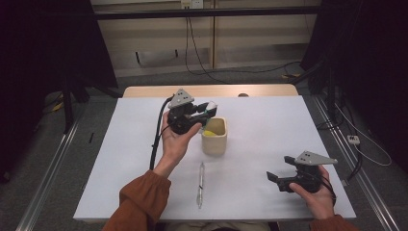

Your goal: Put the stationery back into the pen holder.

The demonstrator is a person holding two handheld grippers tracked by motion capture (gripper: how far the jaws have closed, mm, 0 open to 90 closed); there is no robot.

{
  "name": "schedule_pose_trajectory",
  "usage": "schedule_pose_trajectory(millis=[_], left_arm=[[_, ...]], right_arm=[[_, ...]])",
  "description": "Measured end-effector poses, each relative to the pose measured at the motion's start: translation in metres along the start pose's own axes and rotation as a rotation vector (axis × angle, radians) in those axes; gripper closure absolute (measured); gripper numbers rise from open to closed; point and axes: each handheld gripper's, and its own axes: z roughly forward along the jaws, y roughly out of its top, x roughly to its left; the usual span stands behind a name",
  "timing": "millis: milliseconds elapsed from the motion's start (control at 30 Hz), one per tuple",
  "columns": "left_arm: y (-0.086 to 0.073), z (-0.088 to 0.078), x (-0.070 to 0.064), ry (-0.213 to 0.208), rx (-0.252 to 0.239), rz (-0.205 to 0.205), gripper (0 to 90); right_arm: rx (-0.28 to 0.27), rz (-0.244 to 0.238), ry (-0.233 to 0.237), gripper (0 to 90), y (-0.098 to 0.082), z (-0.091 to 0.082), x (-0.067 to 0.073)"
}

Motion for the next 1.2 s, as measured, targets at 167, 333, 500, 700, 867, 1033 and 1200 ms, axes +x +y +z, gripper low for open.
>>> schedule_pose_trajectory(millis=[167, 333, 500, 700, 867, 1033, 1200], left_arm=[[0.006, 0.011, -0.002, 0.002, -0.020, 0.021, 65.6], [0.008, 0.021, 0.001, 0.002, -0.025, 0.036, 65.5], [0.006, 0.030, 0.004, 0.000, -0.022, 0.028, 65.6], [0.002, 0.040, 0.006, 0.008, -0.016, 0.036, 65.5], [0.000, 0.046, 0.009, 0.024, -0.010, 0.035, 65.5], [-0.003, 0.049, 0.011, 0.030, -0.002, 0.034, 65.5], [-0.005, 0.054, 0.009, 0.029, 0.001, 0.041, 65.5]], right_arm=[[-0.002, -0.001, 0.002, 7.0, 0.000, 0.000, 0.000], [-0.002, 0.000, 0.004, 7.0, 0.000, 0.000, 0.000], [-0.001, 0.002, 0.004, 7.0, 0.000, 0.000, 0.000], [-0.003, 0.002, 0.009, 6.7, 0.000, 0.000, 0.000], [-0.002, 0.003, 0.007, 6.7, 0.000, 0.000, 0.000], [-0.002, 0.003, 0.007, 6.7, -0.001, -0.001, 0.000], [-0.004, 0.000, 0.010, 6.7, 0.000, 0.000, 0.000]])
